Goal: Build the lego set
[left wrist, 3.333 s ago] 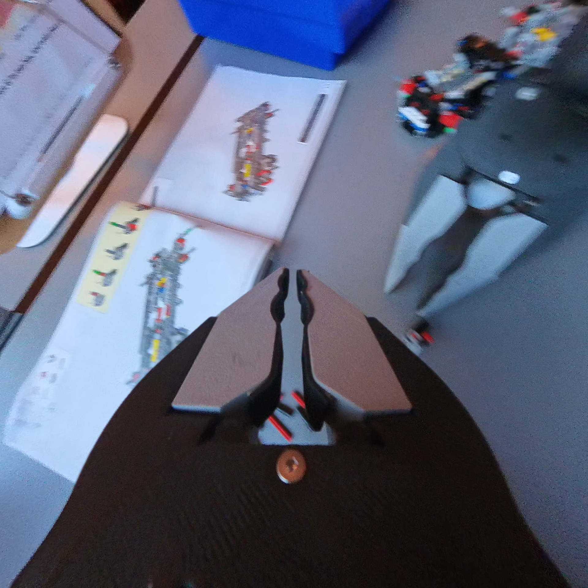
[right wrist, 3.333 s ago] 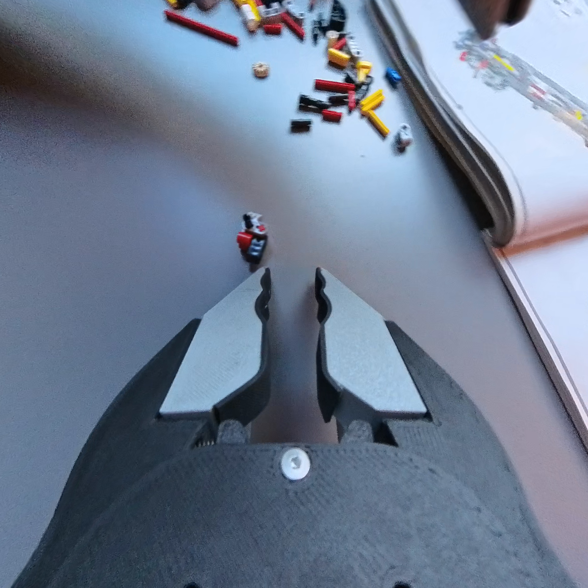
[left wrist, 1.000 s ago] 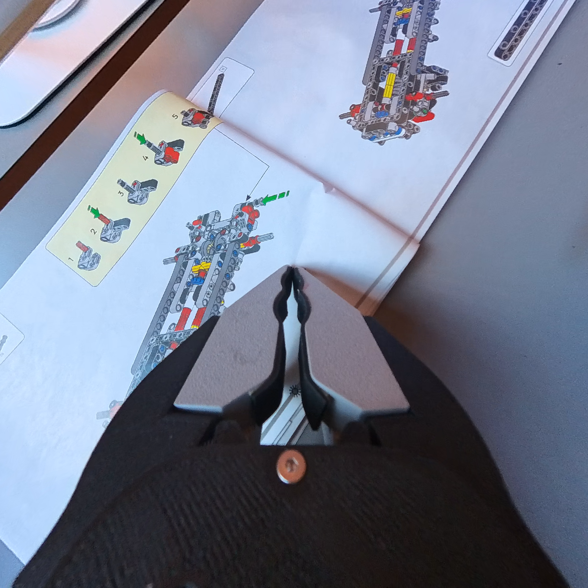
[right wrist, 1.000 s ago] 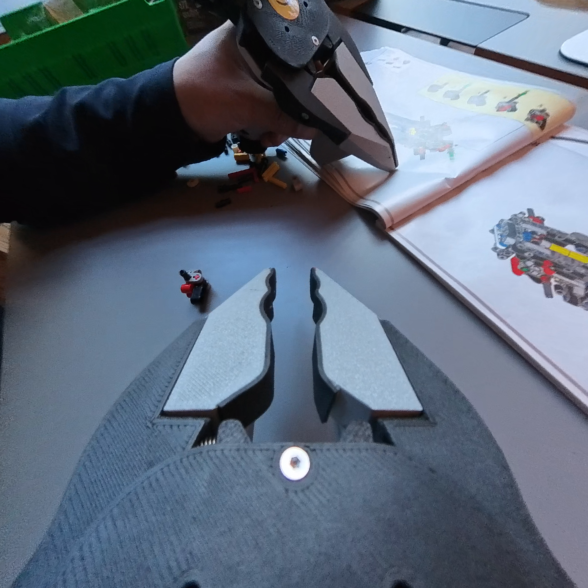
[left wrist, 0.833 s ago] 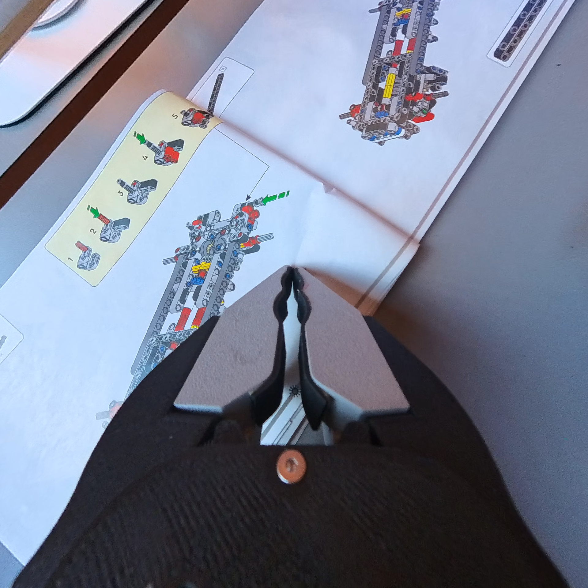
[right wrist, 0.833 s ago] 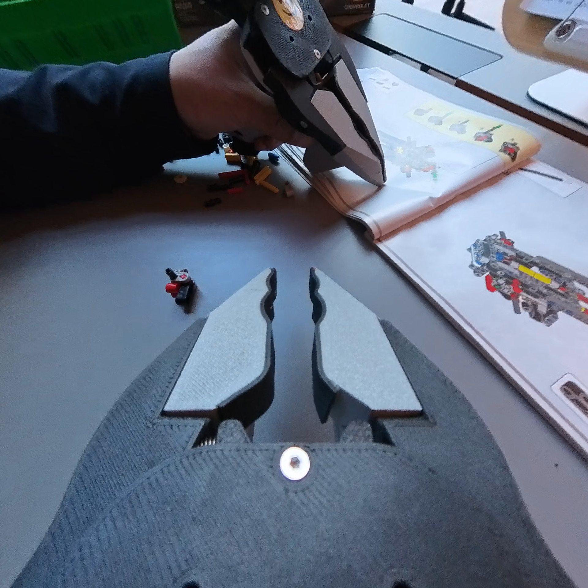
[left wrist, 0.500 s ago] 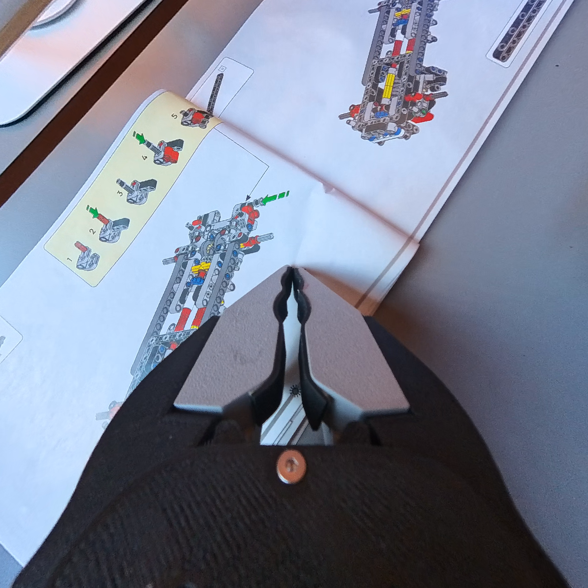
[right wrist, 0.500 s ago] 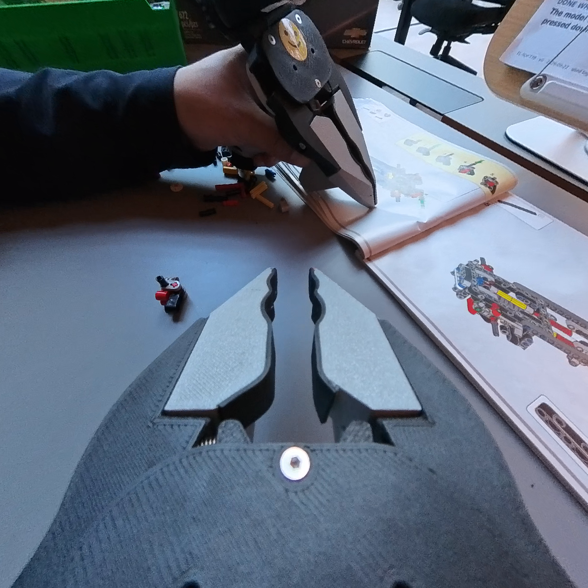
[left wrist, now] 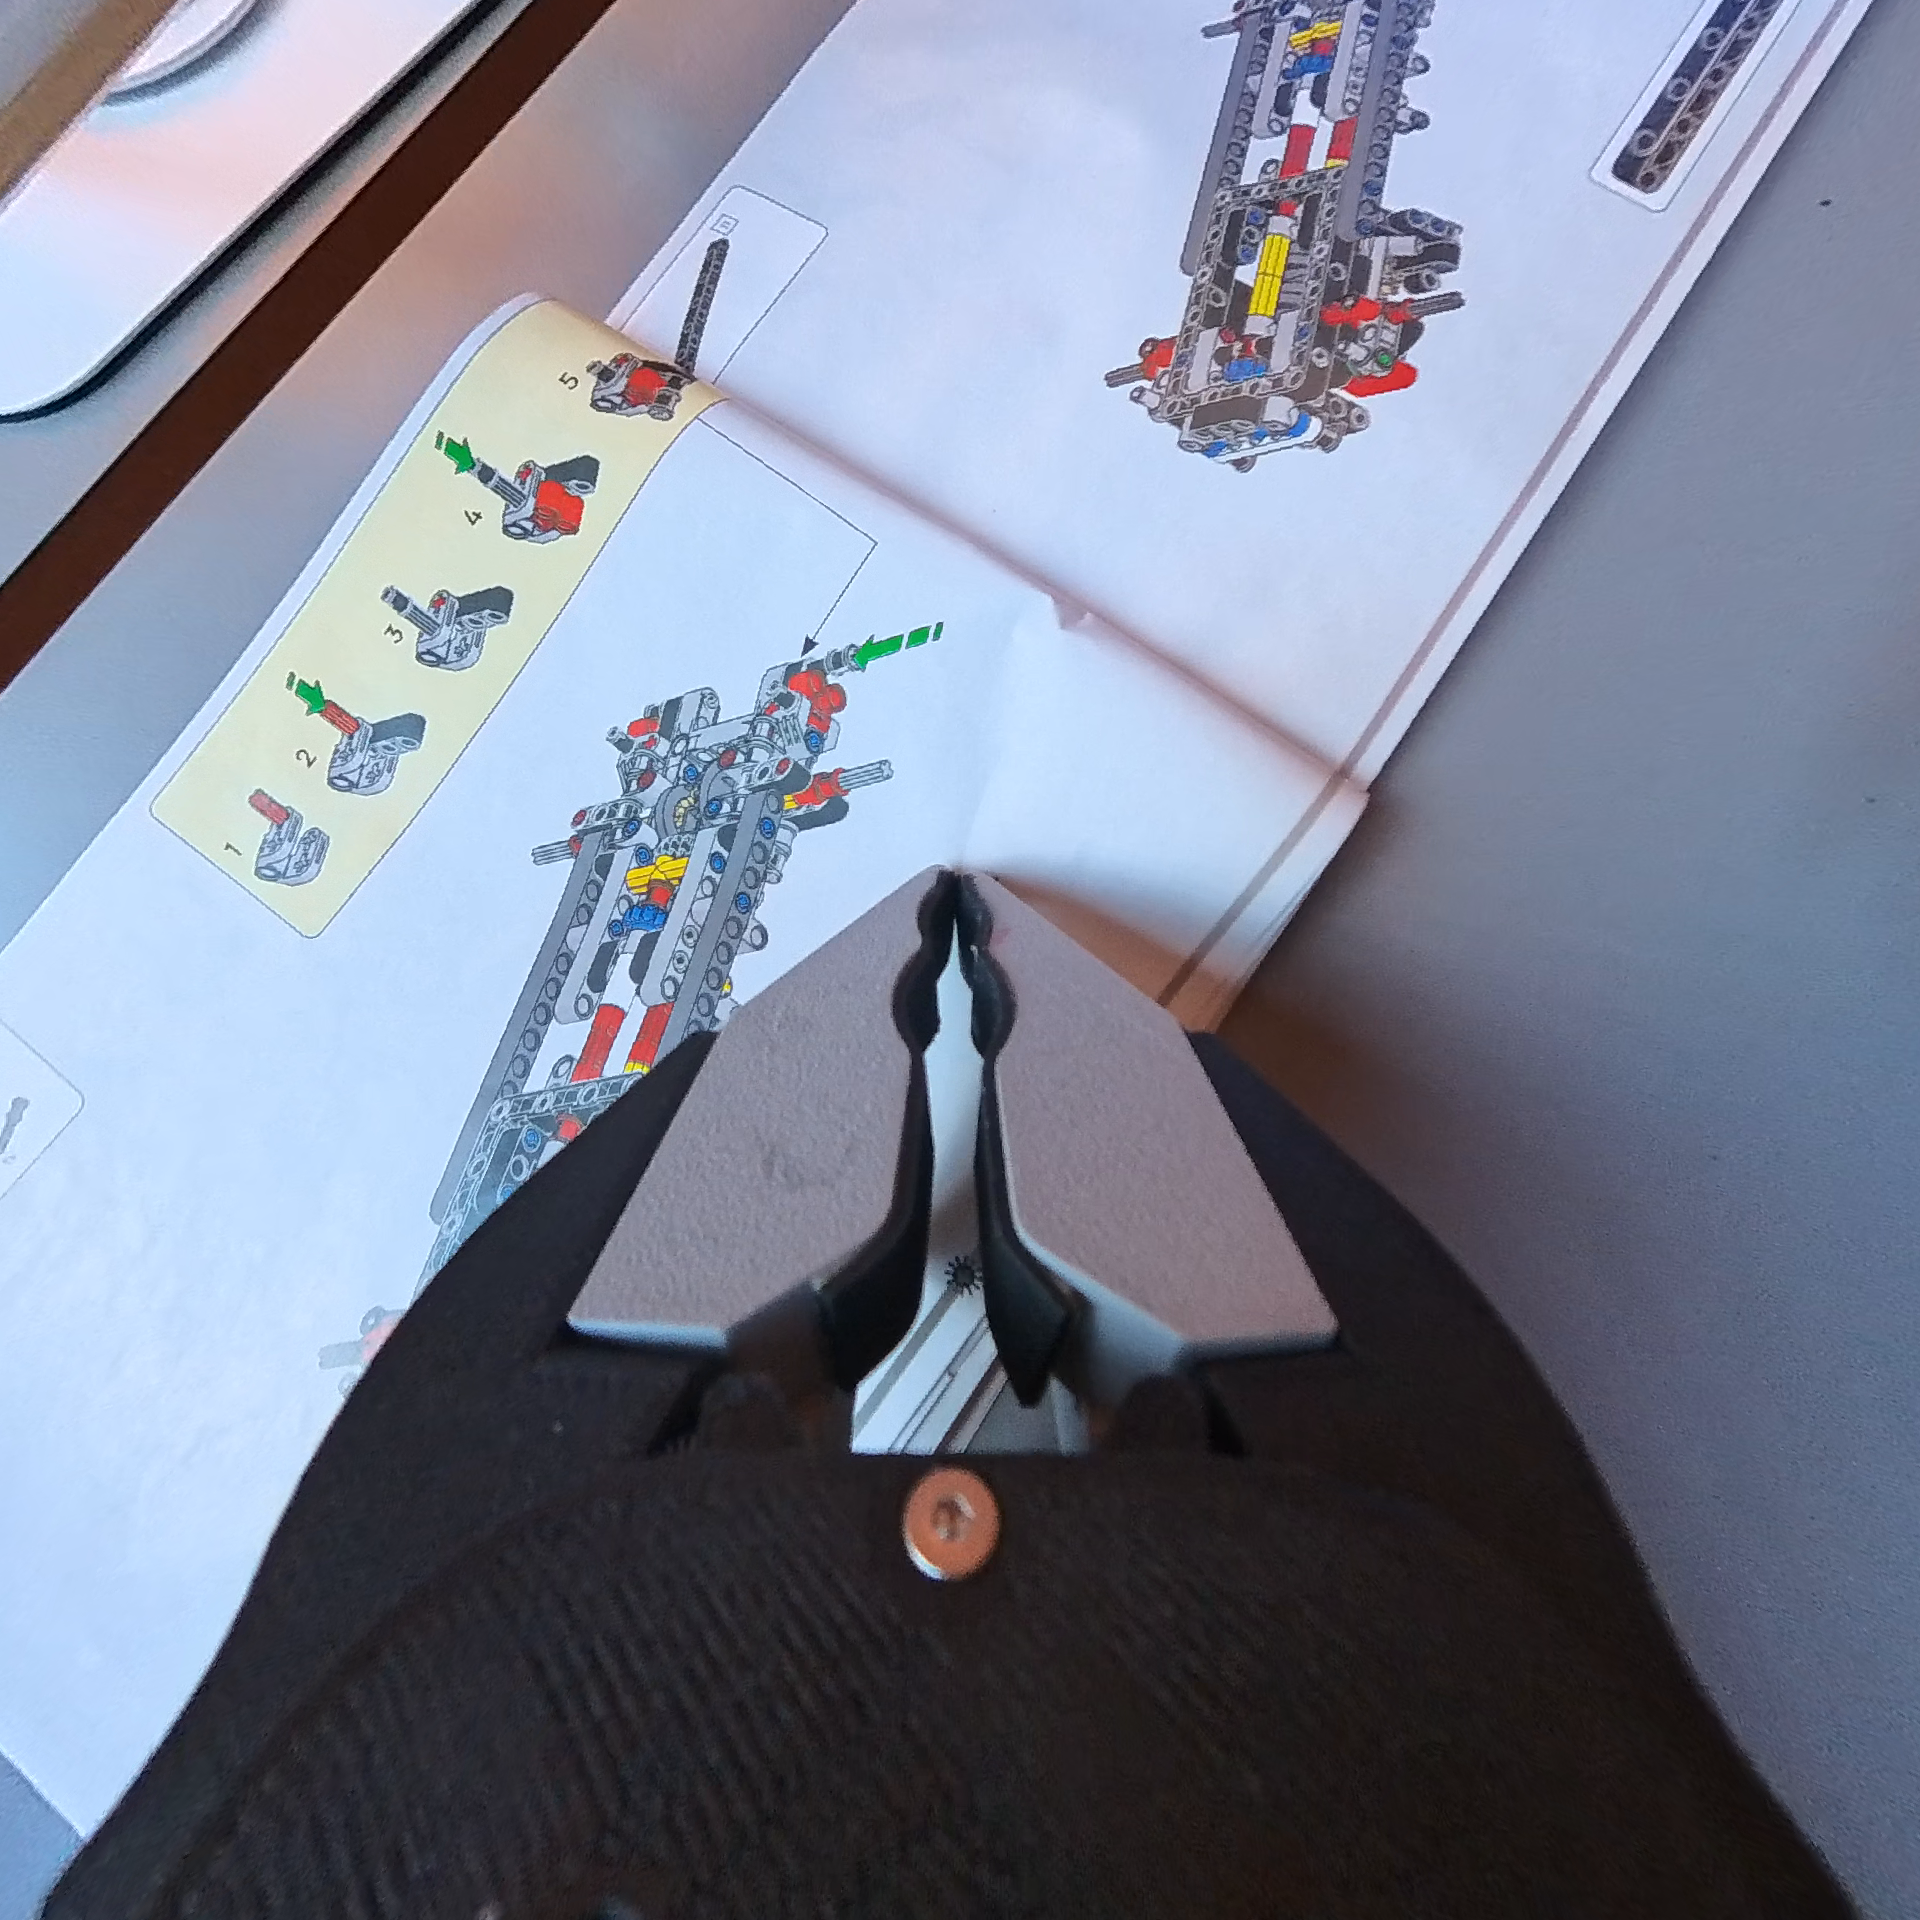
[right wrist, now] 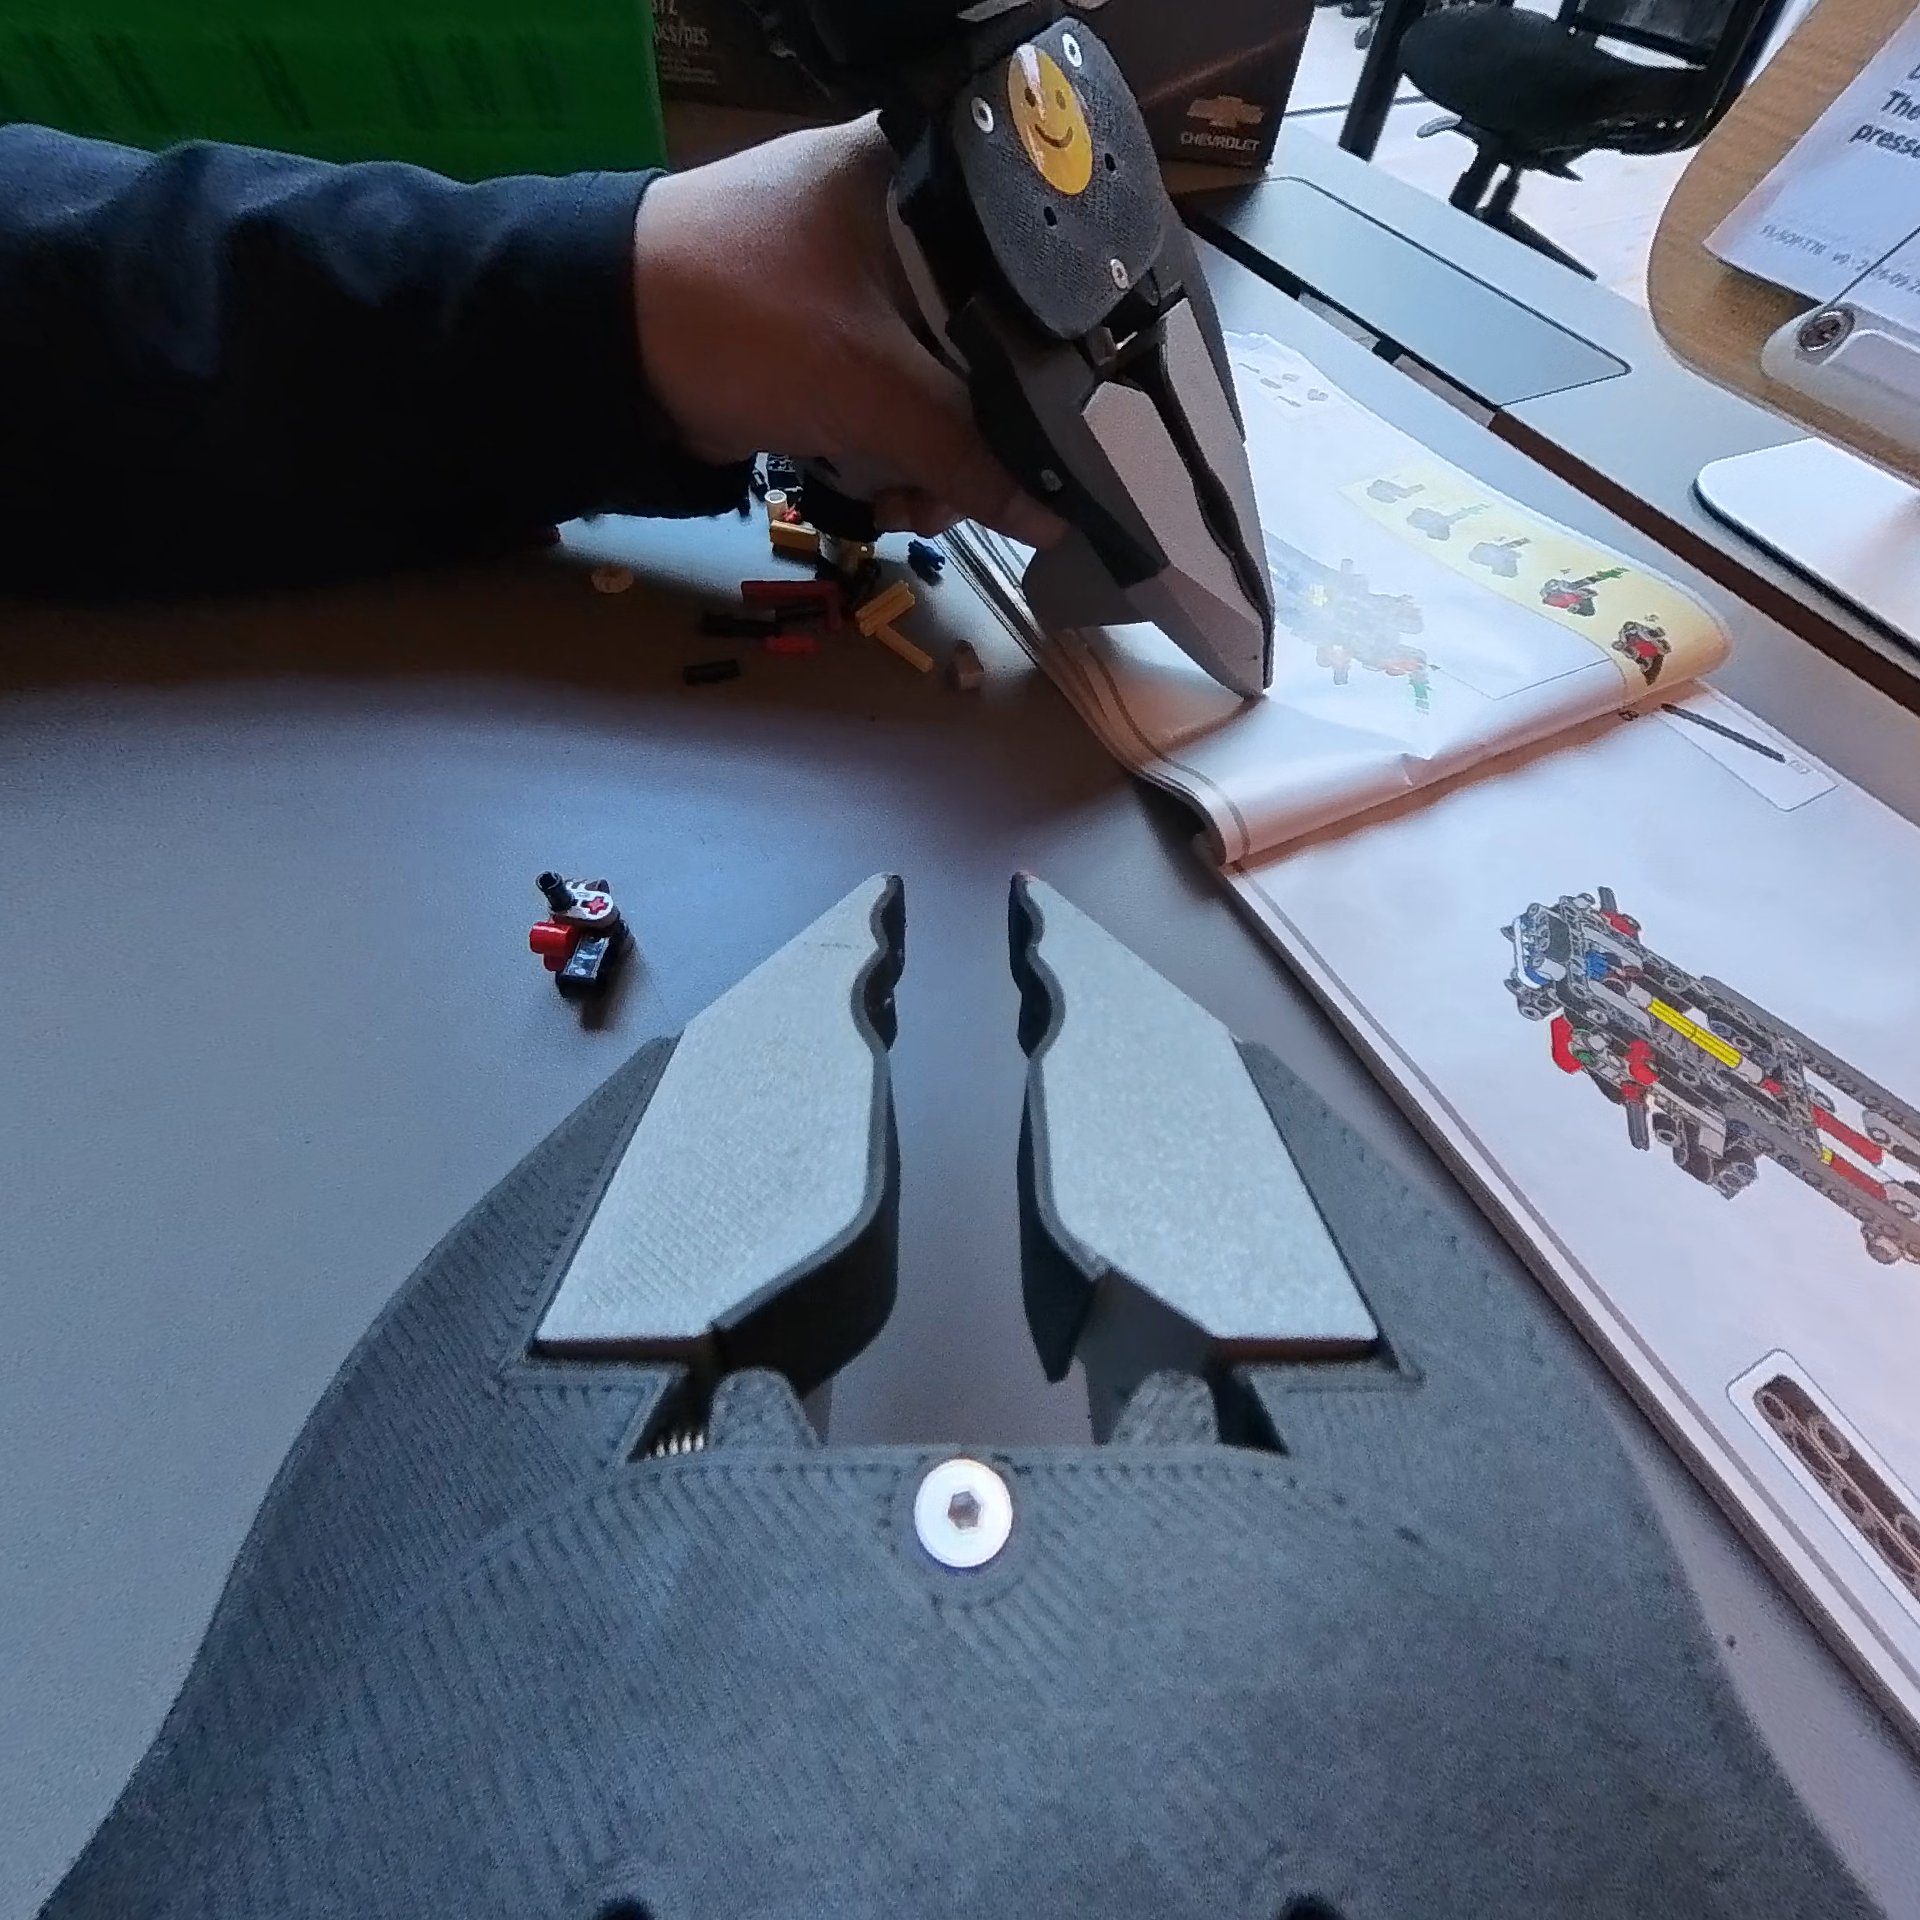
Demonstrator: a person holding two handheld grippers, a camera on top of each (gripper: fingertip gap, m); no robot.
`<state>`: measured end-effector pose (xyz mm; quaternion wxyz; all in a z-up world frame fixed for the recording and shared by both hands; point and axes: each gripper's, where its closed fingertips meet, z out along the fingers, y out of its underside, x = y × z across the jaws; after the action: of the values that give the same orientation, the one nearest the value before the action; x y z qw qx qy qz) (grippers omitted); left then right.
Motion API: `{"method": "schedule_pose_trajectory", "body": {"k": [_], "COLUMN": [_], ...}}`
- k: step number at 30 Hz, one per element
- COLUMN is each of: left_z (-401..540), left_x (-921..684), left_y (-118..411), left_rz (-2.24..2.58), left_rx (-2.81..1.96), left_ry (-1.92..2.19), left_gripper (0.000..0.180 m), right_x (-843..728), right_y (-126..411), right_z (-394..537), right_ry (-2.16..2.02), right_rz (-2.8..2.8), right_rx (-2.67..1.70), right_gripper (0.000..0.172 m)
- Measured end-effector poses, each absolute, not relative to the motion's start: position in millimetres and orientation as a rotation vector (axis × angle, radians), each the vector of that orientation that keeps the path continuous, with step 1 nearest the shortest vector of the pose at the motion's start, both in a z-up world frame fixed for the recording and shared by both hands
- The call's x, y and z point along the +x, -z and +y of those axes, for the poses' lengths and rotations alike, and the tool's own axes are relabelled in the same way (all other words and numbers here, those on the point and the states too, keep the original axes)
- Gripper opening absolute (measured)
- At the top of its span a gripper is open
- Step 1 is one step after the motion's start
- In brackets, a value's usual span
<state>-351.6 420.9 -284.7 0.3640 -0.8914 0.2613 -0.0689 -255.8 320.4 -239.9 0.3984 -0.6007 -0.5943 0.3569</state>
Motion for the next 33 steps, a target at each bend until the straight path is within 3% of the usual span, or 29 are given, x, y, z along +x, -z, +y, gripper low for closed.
{"method": "schedule_pose_trajectory", "body": {"k": [33], "left_z": [421.1], "left_x": [-351.7], "left_y": [284.8], "left_rz": [0.663], "left_rx": [-2.298], "left_ry": [0.199], "left_gripper": [0.000], "right_x": [-255.8], "right_y": [239.3], "right_z": [318.9], "right_ry": [-0.935], "right_rz": [-1.508], "right_rx": [-1.522], "right_gripper": [0.013]}}
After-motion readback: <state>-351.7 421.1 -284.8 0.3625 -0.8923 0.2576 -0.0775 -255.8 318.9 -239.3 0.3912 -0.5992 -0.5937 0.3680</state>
